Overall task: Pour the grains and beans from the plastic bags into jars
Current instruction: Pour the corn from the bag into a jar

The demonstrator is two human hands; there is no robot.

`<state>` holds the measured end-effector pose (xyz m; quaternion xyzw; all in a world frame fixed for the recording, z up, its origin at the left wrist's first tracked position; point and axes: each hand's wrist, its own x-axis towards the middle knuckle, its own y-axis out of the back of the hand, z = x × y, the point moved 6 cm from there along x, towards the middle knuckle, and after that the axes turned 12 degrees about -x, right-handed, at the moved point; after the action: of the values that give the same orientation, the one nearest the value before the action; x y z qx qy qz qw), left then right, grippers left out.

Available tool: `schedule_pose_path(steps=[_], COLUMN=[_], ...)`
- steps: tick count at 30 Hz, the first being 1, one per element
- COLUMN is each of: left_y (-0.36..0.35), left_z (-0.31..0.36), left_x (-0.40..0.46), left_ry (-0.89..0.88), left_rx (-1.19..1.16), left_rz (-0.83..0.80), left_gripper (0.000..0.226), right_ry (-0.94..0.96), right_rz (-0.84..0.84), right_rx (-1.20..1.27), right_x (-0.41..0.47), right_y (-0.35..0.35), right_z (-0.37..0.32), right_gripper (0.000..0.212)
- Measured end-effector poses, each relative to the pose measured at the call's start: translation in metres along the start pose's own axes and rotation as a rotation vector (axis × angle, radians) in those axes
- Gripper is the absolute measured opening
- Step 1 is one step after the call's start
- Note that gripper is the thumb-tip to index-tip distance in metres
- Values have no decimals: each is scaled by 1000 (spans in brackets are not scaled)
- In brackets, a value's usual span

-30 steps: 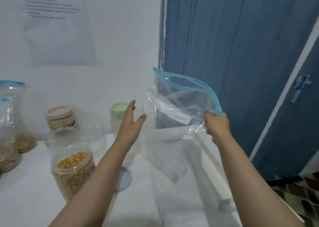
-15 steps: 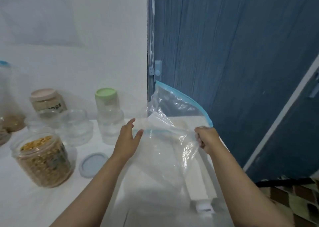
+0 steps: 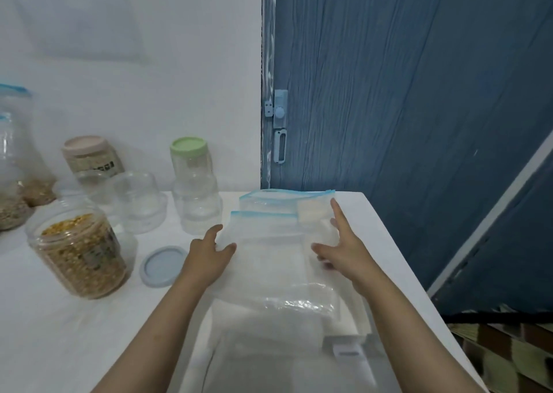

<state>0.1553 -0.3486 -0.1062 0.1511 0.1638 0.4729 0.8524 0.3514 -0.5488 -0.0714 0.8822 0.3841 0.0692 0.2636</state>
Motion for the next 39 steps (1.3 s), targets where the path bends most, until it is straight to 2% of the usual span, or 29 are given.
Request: schedule_pose_path(steps=[7, 13, 16, 18, 19, 21, 22, 23, 26, 28, 35, 39], left_y=[-3, -5, -5, -7, -8, -9, -9, -10, -10, -12, -18, -19], left_z=[-7, -9, -18, -26, -29, -32, -32, -31, -31, -31, -30, -28], left_x=[-46, -70, -75, -77, -77, -78, -78, -78, -78, -78, -80, -81], left_ry=[215, 169, 133, 119, 110, 80, 66, 52, 35, 33, 9, -13], left_rx=[-140, -120, -56, -1, 23, 60, 70, 79, 115, 154, 308, 340], left_rz=[-163, -196, -193, -182, -170, -142, -133, -128, -134, -150, -162, -161], left_gripper=[66, 52, 55, 61, 63, 64, 63, 63, 63, 65, 72, 71], right_ry=[-56, -120, -117, -87, -66, -33, -51, -111, -257, -219, -186, -59], right_rz=[79, 84, 94, 175, 251, 332, 308, 243, 21, 35, 228, 376], right_rx=[-167, -117, -76, -71, -129, -438, -585, -631, -409, -334, -372, -525], right_x=[-3, -15, -24, -29, -31, -34, -34, -33, -40, -43, -45, -47], right_y=[22, 28, 28, 29, 33, 38, 38, 37, 27, 23, 44, 62], right_z=[1, 14, 21, 23, 25, 28, 34, 42, 58, 57, 44, 32], right_gripper=[88, 64, 51, 43, 40, 40, 42, 45, 37, 24, 39, 39])
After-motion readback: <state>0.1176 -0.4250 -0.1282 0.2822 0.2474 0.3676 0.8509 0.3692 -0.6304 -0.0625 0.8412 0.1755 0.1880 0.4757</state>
